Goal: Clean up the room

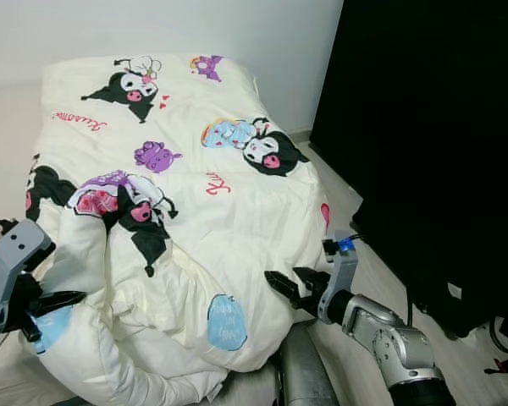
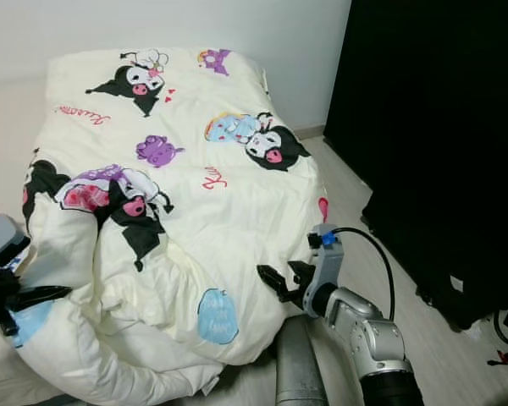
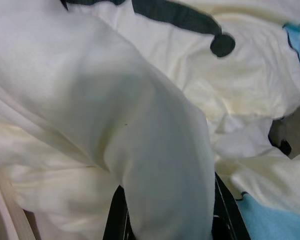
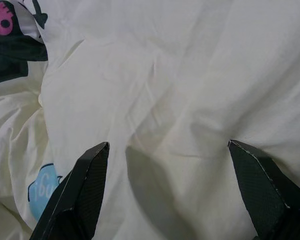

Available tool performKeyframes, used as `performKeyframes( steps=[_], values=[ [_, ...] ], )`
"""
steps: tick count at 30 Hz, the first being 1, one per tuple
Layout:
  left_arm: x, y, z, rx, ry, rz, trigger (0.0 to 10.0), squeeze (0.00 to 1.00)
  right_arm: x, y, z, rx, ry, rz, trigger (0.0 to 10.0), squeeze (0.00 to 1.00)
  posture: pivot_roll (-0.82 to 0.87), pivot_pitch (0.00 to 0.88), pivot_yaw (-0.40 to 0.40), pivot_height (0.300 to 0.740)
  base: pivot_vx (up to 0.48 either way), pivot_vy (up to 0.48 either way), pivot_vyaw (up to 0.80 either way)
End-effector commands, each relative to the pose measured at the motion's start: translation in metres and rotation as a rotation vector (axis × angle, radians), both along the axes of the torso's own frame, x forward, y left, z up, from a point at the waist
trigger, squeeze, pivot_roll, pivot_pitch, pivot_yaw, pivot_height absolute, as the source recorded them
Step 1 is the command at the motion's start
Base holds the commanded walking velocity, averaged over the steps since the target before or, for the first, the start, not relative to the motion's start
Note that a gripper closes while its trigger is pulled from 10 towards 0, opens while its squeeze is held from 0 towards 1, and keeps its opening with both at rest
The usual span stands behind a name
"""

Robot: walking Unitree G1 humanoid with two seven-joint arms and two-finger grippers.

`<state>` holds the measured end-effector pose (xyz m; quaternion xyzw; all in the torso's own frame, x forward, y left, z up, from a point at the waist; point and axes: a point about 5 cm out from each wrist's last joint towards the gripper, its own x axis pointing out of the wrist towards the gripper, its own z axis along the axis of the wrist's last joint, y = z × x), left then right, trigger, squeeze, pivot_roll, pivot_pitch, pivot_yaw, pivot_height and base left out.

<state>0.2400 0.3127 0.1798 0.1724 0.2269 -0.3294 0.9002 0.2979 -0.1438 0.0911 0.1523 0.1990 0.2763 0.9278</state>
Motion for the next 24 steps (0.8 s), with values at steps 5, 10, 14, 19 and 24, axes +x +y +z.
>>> performKeyframes(
  steps=[5,10,14,19,24],
  values=[
    [0.003,-0.008,0.027,-0.098,-0.123,-0.041,10.0,1.00,-0.002,0.003,0.001,0.033,-0.015,0.013,10.0,0.00,-0.16,0.193,-0.041,0.521,0.000,0.000,0.00],
    [-0.001,-0.021,0.053,-0.224,-0.222,-0.151,10.0,1.00,0.005,0.003,0.007,0.061,-0.049,-0.027,10.0,0.00,-0.15,0.186,-0.045,0.521,0.000,0.000,0.00],
    [-0.003,-0.023,0.056,-0.215,-0.217,-0.194,10.0,1.00,0.013,0.004,0.012,0.087,-0.083,-0.071,10.0,0.00,-0.15,0.183,-0.043,0.521,0.000,0.000,0.00],
    [0.001,-0.025,0.046,-0.127,-0.209,-0.193,10.0,0.02,0.017,0.014,0.023,0.094,-0.139,-0.044,10.0,0.00,-0.15,0.177,-0.038,0.521,0.000,0.000,0.00],
    [0.003,-0.046,0.038,-0.125,-0.186,-0.283,1.0,0.00,0.016,0.027,0.048,0.095,-0.271,0.083,10.0,0.00,-0.15,0.174,-0.034,0.521,0.000,0.000,0.00]
  ],
)
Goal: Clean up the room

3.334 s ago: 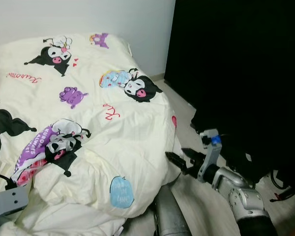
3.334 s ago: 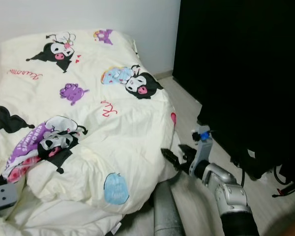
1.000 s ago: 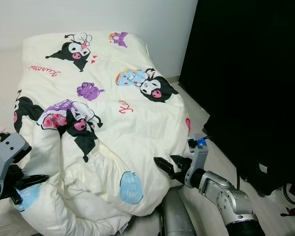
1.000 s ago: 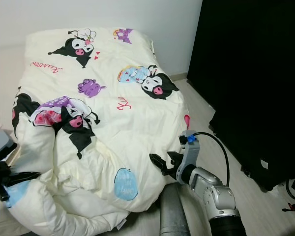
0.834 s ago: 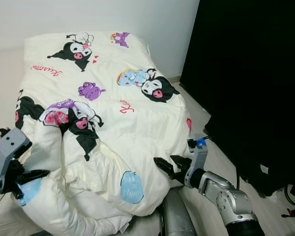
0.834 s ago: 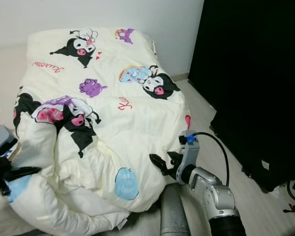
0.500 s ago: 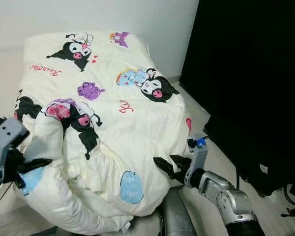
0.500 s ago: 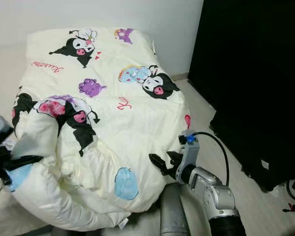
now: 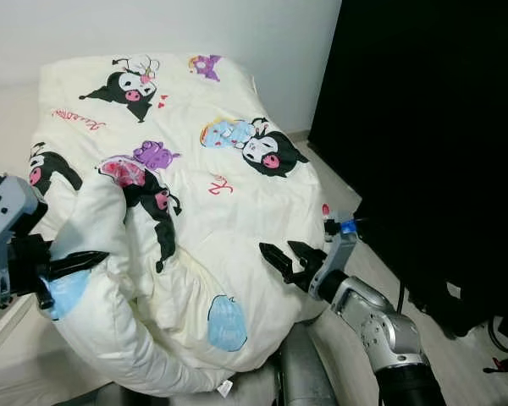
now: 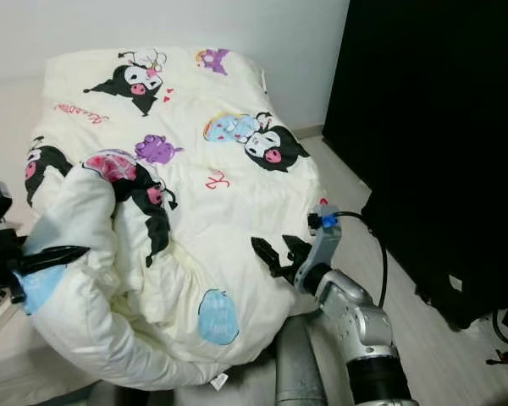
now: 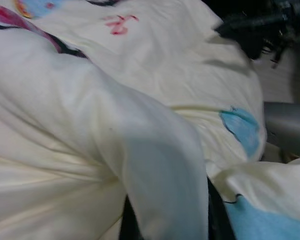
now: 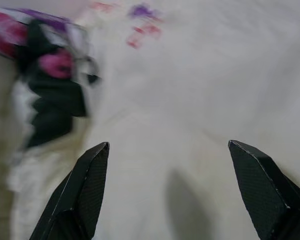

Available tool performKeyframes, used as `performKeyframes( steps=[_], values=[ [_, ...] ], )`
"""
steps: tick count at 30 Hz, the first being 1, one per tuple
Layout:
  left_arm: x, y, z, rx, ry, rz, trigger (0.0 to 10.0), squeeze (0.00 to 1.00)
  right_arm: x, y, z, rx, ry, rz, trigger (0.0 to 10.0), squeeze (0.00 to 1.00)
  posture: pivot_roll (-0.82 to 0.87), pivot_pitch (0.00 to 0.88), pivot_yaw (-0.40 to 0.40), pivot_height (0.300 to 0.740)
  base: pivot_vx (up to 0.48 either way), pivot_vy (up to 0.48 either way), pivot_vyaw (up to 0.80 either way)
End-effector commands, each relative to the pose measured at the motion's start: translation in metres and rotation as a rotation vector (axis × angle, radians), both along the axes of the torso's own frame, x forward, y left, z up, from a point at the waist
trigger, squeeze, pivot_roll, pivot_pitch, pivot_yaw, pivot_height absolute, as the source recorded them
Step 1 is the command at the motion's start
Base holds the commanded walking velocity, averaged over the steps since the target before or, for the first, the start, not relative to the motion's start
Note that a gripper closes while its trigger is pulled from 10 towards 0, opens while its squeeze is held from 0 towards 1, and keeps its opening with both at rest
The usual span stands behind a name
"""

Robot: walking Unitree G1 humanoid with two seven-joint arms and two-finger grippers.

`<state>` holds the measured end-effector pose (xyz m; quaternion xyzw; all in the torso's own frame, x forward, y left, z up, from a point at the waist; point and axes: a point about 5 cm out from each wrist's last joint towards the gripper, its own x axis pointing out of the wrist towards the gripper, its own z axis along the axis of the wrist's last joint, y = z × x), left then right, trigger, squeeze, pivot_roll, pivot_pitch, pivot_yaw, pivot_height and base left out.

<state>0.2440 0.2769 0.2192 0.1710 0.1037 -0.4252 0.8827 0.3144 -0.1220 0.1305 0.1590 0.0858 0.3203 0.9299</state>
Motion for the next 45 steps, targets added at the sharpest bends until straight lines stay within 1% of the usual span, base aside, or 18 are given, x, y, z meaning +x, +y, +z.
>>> performKeyframes(
  steps=[1,2,4,6,7,9,11,15,16,17,18,20,21,23,27,31,35,45],
  values=[
    [0.000,-0.014,-0.002,0.012,-0.014,-0.060,1.0,0.00,-0.002,0.007,0.014,-0.004,-0.082,0.068,10.0,0.00,-0.15,0.174,-0.034,0.521,0.000,0.000,0.00],
    [0.001,-0.015,-0.003,0.020,-0.019,-0.059,10.0,0.00,-0.003,0.010,0.019,-0.020,-0.114,0.106,10.0,0.00,-0.15,0.175,-0.033,0.521,0.000,0.000,0.00],
    [0.002,-0.018,-0.005,0.024,-0.016,-0.061,10.0,0.00,-0.005,0.012,0.023,-0.034,-0.140,0.147,10.0,0.00,-0.15,0.175,-0.033,0.521,0.000,0.000,0.00],
    [0.004,-0.033,-0.009,0.028,-0.009,-0.124,10.0,0.00,-0.013,0.019,0.037,-0.082,-0.212,0.312,10.0,0.00,-0.15,0.178,-0.031,0.521,0.000,0.000,0.00],
    [0.004,-0.033,-0.009,0.028,-0.009,-0.124,10.0,0.00,-0.013,0.019,0.037,-0.082,-0.212,0.312,10.0,0.00,-0.15,0.178,-0.031,0.521,0.000,0.000,0.00],
    [0.005,-0.050,-0.011,0.029,-0.009,-0.199,10.0,0.00,-0.021,0.024,0.045,-0.204,-0.290,0.470,10.0,0.00,-0.15,0.179,-0.029,0.521,0.000,0.000,0.00],
    [0.003,-0.064,-0.012,0.044,-0.011,-0.276,10.0,0.00,-0.020,0.025,0.054,-0.348,-0.370,0.552,10.0,0.00,-0.15,0.180,-0.029,0.521,0.000,0.000,0.00],
    [0.004,-0.075,-0.014,0.071,-0.018,-0.334,10.0,0.00,-0.020,0.027,0.066,-0.460,-0.443,0.646,10.0,0.00,-0.14,0.179,-0.032,0.521,0.000,0.000,0.00],
    [0.004,-0.079,-0.014,0.090,-0.023,-0.362,10.0,0.00,-0.020,0.028,0.071,-0.532,-0.482,0.699,10.0,0.00,-0.15,0.177,-0.033,0.521,0.000,0.000,0.00],
    [0.004,-0.084,-0.015,0.134,-0.031,-0.403,10.0,0.00,-0.019,0.029,0.076,-0.668,-0.530,0.786,10.0,0.00,-0.15,0.174,-0.034,0.521,0.000,0.000,0.00],
    [0.004,-0.084,-0.015,0.134,-0.031,-0.403,10.0,0.00,-0.019,0.029,0.076,-0.668,-0.530,0.786,10.0,0.00,-0.15,0.174,-0.034,0.521,0.000,0.000,0.00],
    [0.004,-0.087,-0.017,0.183,-0.034,-0.438,10.0,0.00,-0.016,0.029,0.080,-0.807,-0.567,0.857,10.0,0.00,-0.14,0.172,-0.040,0.521,0.000,0.000,0.00],
    [0.004,-0.087,-0.017,0.183,-0.034,-0.438,10.0,0.00,-0.016,0.029,0.080,-0.807,-0.567,0.857,10.0,0.00,-0.14,0.172,-0.040,0.521,0.000,0.000,0.00],
    [0.005,-0.093,-0.018,0.232,-0.048,-0.480,10.0,0.00,-0.009,0.032,0.086,-0.926,-0.638,0.883,10.0,0.00,-0.13,0.171,-0.051,0.521,0.000,0.000,0.00],
    [0.006,-0.097,-0.019,0.254,-0.056,-0.499,10.0,0.00,-0.005,0.035,0.089,-0.979,-0.675,0.890,10.0,0.00,-0.13,0.171,-0.050,0.521,0.000,0.000,0.00],
    [0.012,-0.110,-0.020,0.304,-0.083,-0.537,10.0,0.00,0.000,0.047,0.095,-1.107,-0.833,0.929,10.0,0.00,-0.13,0.175,-0.053,0.521,0.000,0.000,0.00],
    [0.016,-0.116,-0.020,0.315,-0.100,-0.551,10.0,0.00,0.000,0.058,0.095,-1.154,-0.944,0.937,10.0,0.00,-0.14,0.174,-0.053,0.521,0.000,0.000,0.00],
    [0.021,-0.127,-0.021,0.322,-0.124,-0.565,10.0,0.00,-0.013,0.074,0.084,-1.157,-1.123,1.023,10.0,0.00,-0.15,0.180,-0.057,0.521,0.000,0.000,0.00]
  ],
)
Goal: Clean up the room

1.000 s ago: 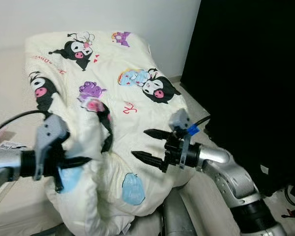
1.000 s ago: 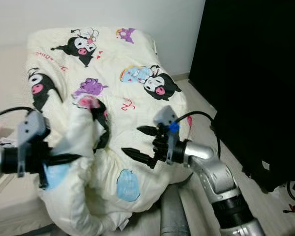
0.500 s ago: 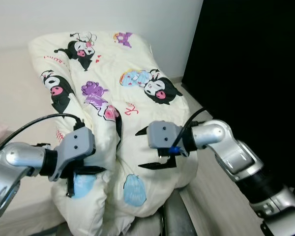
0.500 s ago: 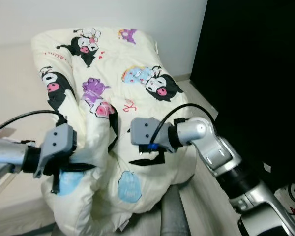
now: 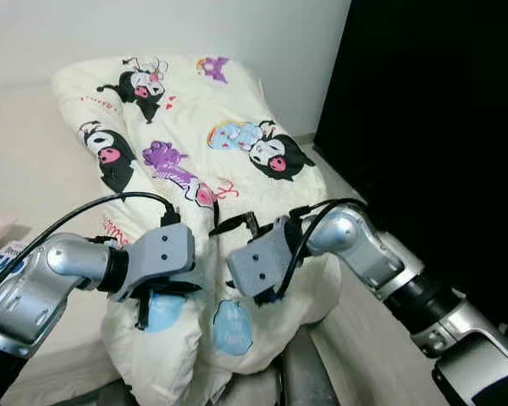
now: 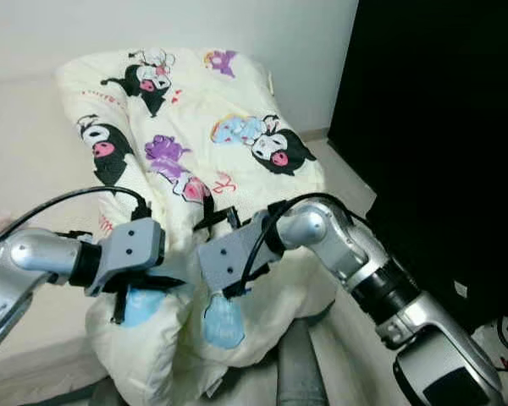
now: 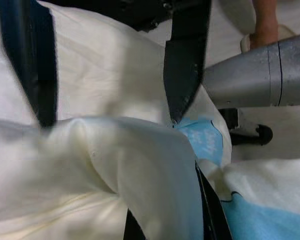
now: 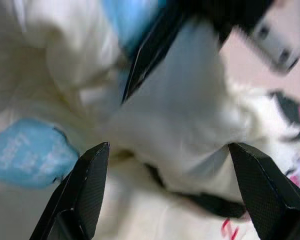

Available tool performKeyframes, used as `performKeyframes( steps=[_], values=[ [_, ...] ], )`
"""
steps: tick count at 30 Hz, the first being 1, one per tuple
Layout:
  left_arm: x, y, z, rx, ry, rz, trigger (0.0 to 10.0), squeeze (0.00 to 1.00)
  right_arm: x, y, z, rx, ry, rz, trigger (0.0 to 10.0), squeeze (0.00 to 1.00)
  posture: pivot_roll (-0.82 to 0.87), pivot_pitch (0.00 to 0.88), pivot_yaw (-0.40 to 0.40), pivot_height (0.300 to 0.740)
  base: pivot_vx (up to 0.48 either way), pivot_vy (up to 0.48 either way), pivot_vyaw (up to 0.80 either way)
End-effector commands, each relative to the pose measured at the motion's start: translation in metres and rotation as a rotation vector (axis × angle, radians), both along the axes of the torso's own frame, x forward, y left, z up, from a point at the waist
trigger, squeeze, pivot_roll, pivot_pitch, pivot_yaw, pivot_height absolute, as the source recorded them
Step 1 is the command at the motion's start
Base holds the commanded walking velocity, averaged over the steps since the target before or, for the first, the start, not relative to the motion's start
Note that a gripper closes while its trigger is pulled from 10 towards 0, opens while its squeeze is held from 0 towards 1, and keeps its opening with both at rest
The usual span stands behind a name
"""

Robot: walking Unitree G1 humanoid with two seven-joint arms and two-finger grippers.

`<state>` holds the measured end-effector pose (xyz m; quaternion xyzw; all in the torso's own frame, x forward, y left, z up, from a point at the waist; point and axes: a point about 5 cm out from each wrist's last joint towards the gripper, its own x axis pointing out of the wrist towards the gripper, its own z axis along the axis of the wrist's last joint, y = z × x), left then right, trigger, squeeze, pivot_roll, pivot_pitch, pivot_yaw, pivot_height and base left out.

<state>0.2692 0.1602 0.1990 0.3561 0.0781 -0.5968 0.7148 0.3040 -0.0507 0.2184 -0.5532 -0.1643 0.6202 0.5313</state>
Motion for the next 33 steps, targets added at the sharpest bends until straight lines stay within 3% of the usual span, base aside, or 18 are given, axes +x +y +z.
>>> performKeyframes(
  steps=[1,8,19,20,21,33],
  values=[
    [-0.004,-0.010,-0.001,-0.007,0.000,-0.066,10.0,0.00,-0.003,0.003,-0.004,-0.018,-0.011,0.026,10.0,0.00,-0.15,0.180,-0.057,0.521,0.000,0.000,0.00],
    [-0.003,-0.013,-0.003,-0.001,0.001,-0.068,10.0,0.00,-0.011,0.024,0.009,0.060,-0.139,0.158,10.0,0.00,-0.14,0.183,-0.057,0.521,0.000,0.000,0.00],
    [-0.002,-0.015,-0.002,-0.006,-0.011,-0.066,10.0,0.00,-0.008,0.018,-0.012,-0.010,-0.117,0.164,10.0,0.00,-0.14,0.176,-0.063,0.521,0.000,0.000,0.00],
    [-0.001,-0.016,0.000,-0.009,-0.018,-0.067,10.0,0.00,-0.006,0.016,-0.017,-0.024,-0.108,0.156,3.3,0.00,-0.14,0.174,-0.063,0.521,0.000,0.000,0.00],
    [-0.001,-0.016,0.002,-0.016,-0.025,-0.068,10.0,0.00,-0.005,0.014,-0.020,-0.024,-0.100,0.151,0.0,0.00,-0.14,0.174,-0.063,0.521,0.000,0.000,0.00],
    [0.006,-0.018,0.015,-0.074,-0.080,-0.047,10.0,0.00,-0.005,0.016,-0.029,0.054,-0.094,0.132,0.0,0.00,-0.13,0.165,-0.065,0.521,0.000,0.000,0.00]
  ],
)
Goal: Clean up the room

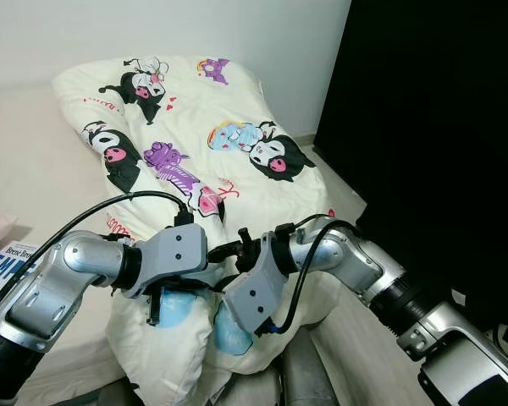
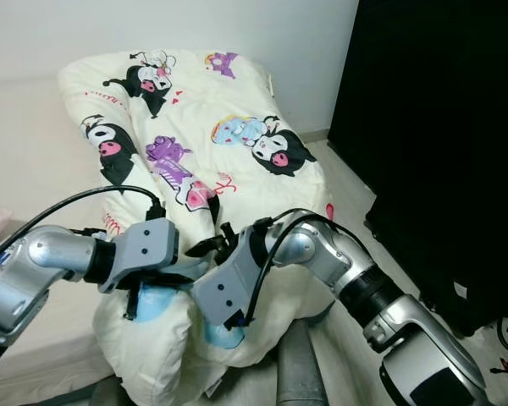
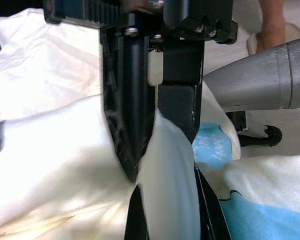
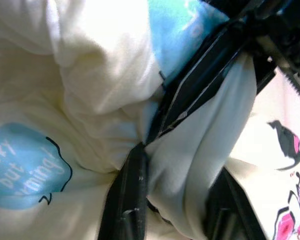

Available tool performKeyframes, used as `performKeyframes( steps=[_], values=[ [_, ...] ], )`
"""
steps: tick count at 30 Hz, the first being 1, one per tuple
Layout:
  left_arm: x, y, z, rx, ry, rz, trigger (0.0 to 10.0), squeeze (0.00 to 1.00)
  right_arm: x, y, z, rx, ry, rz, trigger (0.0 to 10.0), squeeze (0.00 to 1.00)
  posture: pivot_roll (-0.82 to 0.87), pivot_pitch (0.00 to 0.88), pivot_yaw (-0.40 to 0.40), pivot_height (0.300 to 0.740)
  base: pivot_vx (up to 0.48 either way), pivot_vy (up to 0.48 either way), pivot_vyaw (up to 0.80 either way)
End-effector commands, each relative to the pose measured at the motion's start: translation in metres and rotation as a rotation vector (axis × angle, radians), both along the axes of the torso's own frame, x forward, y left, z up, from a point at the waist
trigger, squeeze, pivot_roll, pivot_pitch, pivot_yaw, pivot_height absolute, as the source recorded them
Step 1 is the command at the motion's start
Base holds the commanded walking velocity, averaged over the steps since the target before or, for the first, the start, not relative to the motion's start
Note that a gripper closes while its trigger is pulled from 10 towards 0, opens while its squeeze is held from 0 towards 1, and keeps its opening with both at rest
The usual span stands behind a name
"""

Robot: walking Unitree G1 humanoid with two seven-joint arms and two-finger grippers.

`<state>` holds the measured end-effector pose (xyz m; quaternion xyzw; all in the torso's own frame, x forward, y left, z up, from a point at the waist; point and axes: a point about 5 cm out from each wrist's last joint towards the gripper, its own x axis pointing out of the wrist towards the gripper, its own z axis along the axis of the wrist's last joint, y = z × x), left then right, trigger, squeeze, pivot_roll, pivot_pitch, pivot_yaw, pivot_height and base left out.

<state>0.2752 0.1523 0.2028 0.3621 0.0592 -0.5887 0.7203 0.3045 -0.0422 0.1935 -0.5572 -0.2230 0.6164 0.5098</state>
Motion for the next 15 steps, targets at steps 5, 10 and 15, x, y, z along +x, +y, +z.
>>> performKeyframes(
  steps=[5,10,15],
  values=[
    [0.007,-0.003,0.013,-0.060,-0.058,0.009,10.0,0.00,-0.002,0.006,0.000,0.025,-0.026,0.027,0.0,0.00,-0.13,0.171,-0.068,0.521,0.000,0.000,0.00],
    [0.005,0.005,0.016,-0.116,0.015,0.026,10.0,1.00,0.002,0.004,0.004,0.040,-0.035,0.003,0.0,0.00,-0.14,0.174,-0.069,0.521,0.000,0.000,0.00],
    [0.011,0.010,0.021,-0.138,-0.017,0.078,10.0,1.00,0.004,0.001,0.005,0.047,-0.035,-0.011,0.0,0.00,-0.14,0.174,-0.071,0.521,0.000,0.000,0.00]
  ],
)
